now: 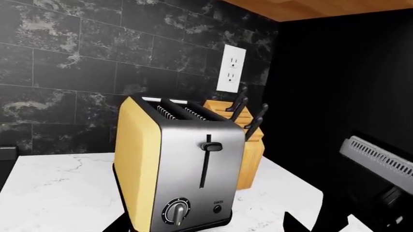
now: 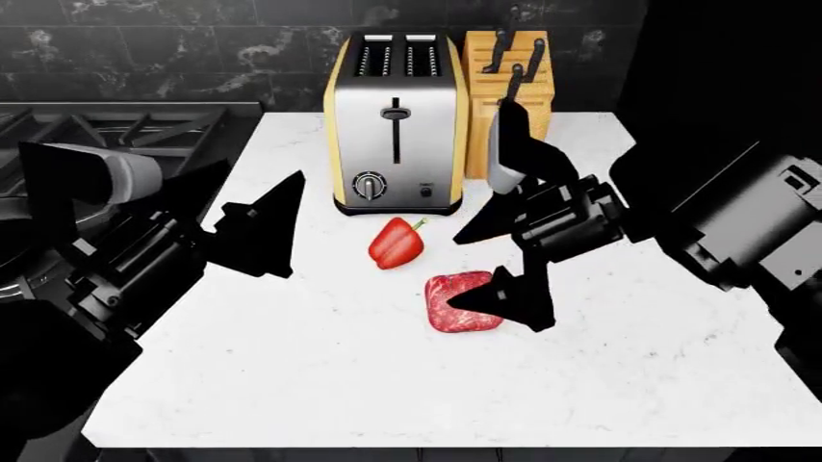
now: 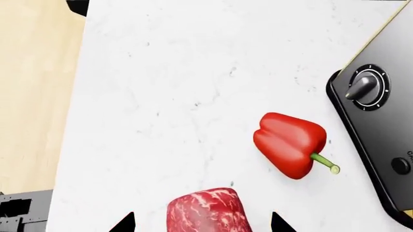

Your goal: Place both pans onto different burners. Then place the bell pepper and the pork loin on different pans.

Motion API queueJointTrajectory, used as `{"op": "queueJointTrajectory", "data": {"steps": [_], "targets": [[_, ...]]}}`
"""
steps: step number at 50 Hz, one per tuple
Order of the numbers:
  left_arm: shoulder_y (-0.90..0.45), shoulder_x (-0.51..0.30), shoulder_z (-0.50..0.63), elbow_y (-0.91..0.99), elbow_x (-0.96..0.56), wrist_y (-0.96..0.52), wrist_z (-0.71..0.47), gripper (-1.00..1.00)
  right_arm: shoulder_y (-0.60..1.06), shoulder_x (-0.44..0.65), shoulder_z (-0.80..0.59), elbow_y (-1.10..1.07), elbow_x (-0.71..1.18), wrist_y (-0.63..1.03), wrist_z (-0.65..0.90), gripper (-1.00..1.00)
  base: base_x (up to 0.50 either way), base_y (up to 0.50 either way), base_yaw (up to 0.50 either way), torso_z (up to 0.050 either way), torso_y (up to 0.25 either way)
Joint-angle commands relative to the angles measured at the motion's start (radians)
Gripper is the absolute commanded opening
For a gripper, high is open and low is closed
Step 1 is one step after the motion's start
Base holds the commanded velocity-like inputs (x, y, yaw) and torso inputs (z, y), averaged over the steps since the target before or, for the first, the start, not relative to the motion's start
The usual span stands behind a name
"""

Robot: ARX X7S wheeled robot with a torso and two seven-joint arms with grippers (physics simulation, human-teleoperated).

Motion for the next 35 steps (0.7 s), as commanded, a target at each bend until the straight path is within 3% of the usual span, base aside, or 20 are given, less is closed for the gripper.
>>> {"op": "queueJointTrajectory", "data": {"steps": [1, 9, 35], "targets": [[0.001, -0.001, -0.001, -0.003, -0.002, 0.004, 0.001, 1.00, -0.001, -0.014, -0.028, 0.033, -0.031, -0.008, -0.005, 1.00, 0.00, 0.00, 0.00, 0.000, 0.000], [0.005, -0.004, 0.000, 0.008, -0.005, 0.005, 0.004, 1.00, -0.018, -0.088, -0.065, 0.186, -0.089, -0.095, -0.048, 1.00, 0.00, 0.00, 0.00, 0.000, 0.000], [0.011, -0.009, 0.000, 0.020, -0.016, 0.009, 0.008, 1.00, -0.045, -0.108, -0.104, 0.211, -0.110, -0.103, -0.061, 1.00, 0.00, 0.00, 0.00, 0.000, 0.000]]}}
